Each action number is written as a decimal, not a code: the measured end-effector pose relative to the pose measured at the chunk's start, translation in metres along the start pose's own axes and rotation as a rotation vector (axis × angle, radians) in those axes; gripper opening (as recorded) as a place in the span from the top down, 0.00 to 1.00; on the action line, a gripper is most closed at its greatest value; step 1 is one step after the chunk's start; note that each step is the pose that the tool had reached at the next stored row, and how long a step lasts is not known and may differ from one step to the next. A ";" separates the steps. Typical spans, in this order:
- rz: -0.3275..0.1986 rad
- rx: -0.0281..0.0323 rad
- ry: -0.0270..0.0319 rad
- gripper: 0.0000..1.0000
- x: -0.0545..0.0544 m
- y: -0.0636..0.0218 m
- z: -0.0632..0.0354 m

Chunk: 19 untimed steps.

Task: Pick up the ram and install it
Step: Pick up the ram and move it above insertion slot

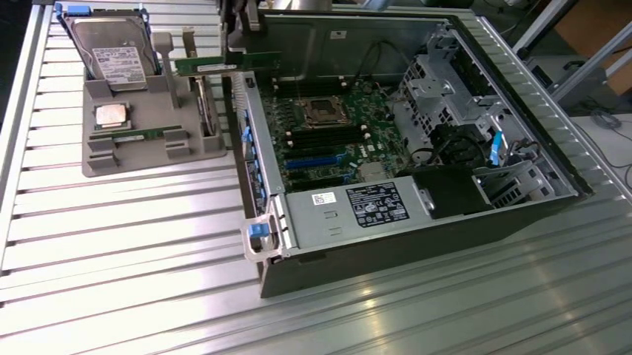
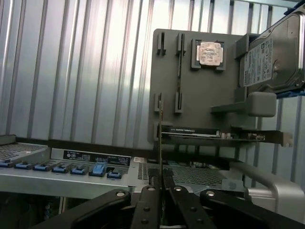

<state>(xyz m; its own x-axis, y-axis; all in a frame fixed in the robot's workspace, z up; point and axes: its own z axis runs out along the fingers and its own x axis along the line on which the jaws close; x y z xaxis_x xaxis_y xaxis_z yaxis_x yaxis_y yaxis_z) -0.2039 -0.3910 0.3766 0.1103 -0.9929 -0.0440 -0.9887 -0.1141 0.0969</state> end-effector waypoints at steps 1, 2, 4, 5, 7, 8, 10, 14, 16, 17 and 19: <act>0.000 -0.0020 -0.0011 0.87 0.000 -0.0043 -0.0004; 0.000 -0.0044 -0.0024 0.87 0.001 -0.0094 -0.0009; 0.000 -0.0089 -0.0049 0.87 0.002 -0.0196 -0.0020; 0.000 -0.0100 -0.0054 0.87 0.003 -0.0225 -0.0023; 0.000 -0.0145 -0.0075 0.87 0.004 -0.0330 -0.0034; 0.000 -0.0177 -0.0095 0.87 0.005 -0.0406 -0.0042; 0.000 -0.0220 -0.0120 0.87 0.006 -0.0508 -0.0052; 0.000 -0.0319 -0.0170 0.87 0.008 -0.0744 -0.0076; 0.000 -0.0382 -0.0197 0.87 0.010 -0.0892 -0.0091; 0.000 -0.0402 -0.0204 0.87 0.010 -0.0938 -0.0096; 0.000 -0.0448 -0.0223 0.87 0.011 -0.1031 -0.0106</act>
<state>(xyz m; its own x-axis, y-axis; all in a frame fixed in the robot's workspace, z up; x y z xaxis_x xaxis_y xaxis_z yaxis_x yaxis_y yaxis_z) -0.0997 -0.3910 0.3766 0.1077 -0.9920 -0.0662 -0.9831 -0.1162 0.1413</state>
